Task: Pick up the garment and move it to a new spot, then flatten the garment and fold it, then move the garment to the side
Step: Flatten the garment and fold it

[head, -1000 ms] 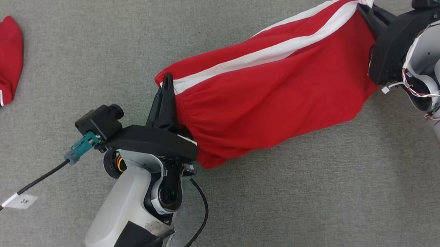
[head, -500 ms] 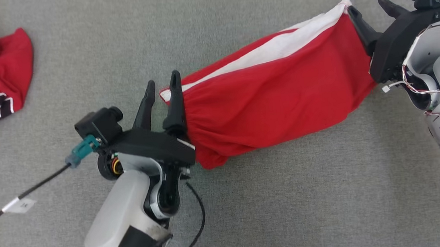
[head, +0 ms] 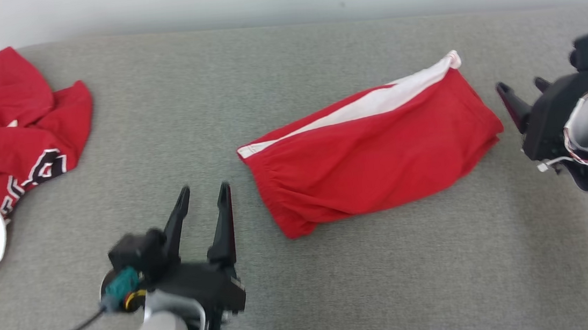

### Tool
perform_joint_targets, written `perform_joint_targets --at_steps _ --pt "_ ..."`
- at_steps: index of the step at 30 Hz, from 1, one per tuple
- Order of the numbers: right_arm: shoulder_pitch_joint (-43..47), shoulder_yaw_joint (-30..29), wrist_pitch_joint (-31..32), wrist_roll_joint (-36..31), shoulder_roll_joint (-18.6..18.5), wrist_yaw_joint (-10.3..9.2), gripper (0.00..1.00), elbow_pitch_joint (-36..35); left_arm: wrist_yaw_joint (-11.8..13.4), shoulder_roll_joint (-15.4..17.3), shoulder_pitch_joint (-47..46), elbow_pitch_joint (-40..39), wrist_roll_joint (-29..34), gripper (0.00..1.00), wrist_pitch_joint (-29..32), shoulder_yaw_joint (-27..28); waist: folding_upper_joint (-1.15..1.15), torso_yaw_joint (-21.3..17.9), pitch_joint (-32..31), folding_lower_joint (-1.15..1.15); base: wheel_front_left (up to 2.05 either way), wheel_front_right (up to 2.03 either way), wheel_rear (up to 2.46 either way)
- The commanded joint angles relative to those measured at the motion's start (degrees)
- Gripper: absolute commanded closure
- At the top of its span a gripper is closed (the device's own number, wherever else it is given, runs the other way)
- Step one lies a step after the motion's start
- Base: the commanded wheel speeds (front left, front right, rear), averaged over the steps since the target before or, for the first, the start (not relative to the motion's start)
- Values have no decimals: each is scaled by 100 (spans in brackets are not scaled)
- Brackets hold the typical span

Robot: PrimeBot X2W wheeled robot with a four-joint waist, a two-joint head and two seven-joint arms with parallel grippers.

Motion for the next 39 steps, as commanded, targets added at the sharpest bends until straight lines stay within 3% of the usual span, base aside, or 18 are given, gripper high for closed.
perform_joint_targets --at_steps 1,5,13,27,34,38,39 --pt "147 -66 19 27 -34 -14 0 65 52 43 272 -136 184 0 -18 52 1 169 -129 2 0 0 0" --pt "256 -287 60 -15 -138 -14 0 178 143 22 805 -685 657 0 -19 290 1 331 -119 2 0 0 0" --pt "247 -740 307 -153 -129 -14 0 438 54 57 1741 -1436 1726 0 -18 557 1 573 68 2 0 0 0" --pt "-207 -1675 516 -925 43 -14 0 1194 -226 -285 2053 -1611 2215 0 -18 960 1 939 467 2 0 0 0" --pt "-126 -1657 937 -1312 300 -1 6 1493 -299 -380 2075 -1554 2287 0 -18 1076 1 964 492 2 0 0 0" --pt "5 -1576 1094 -1460 357 -1 100 1456 -351 -414 2114 -1512 2315 0 -18 1154 1 916 447 2 0 0 0" --pt "37 -1567 1108 -1478 360 -1 100 1427 -350 -423 2116 -1496 2322 0 -18 1166 1 899 435 2 0 0 0"
